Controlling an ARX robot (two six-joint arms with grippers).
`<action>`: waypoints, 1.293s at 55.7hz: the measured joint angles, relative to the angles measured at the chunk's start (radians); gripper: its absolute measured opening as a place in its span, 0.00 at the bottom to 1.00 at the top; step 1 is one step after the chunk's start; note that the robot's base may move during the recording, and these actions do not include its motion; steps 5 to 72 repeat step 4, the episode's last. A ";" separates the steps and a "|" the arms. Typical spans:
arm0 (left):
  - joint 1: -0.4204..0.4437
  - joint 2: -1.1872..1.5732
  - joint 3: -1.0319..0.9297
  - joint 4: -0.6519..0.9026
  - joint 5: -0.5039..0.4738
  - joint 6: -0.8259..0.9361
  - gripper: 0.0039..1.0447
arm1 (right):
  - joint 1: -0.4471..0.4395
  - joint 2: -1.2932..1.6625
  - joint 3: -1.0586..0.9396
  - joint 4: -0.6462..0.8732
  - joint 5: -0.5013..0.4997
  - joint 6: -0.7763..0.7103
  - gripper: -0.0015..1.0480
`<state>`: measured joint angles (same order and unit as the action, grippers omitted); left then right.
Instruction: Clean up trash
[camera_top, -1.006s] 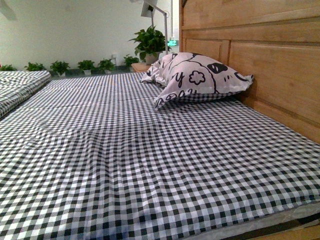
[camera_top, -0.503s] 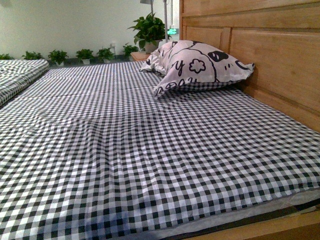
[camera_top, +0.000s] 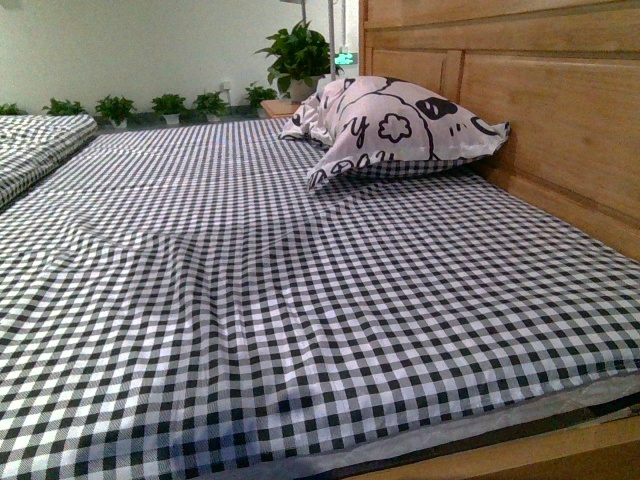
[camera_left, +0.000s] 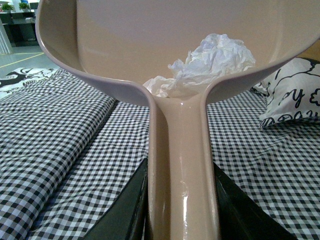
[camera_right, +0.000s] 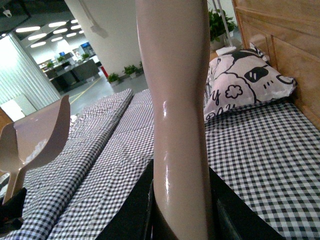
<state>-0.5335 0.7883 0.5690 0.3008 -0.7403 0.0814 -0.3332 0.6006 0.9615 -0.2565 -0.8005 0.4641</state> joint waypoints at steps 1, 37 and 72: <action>0.000 0.000 0.000 0.000 0.000 0.000 0.27 | 0.000 0.000 0.000 0.000 0.000 0.000 0.20; 0.000 0.000 0.000 0.000 0.000 0.000 0.27 | 0.000 0.000 0.000 0.000 0.000 0.000 0.20; 0.000 0.000 0.000 0.000 0.000 0.000 0.27 | 0.000 0.000 0.000 0.000 0.000 0.000 0.20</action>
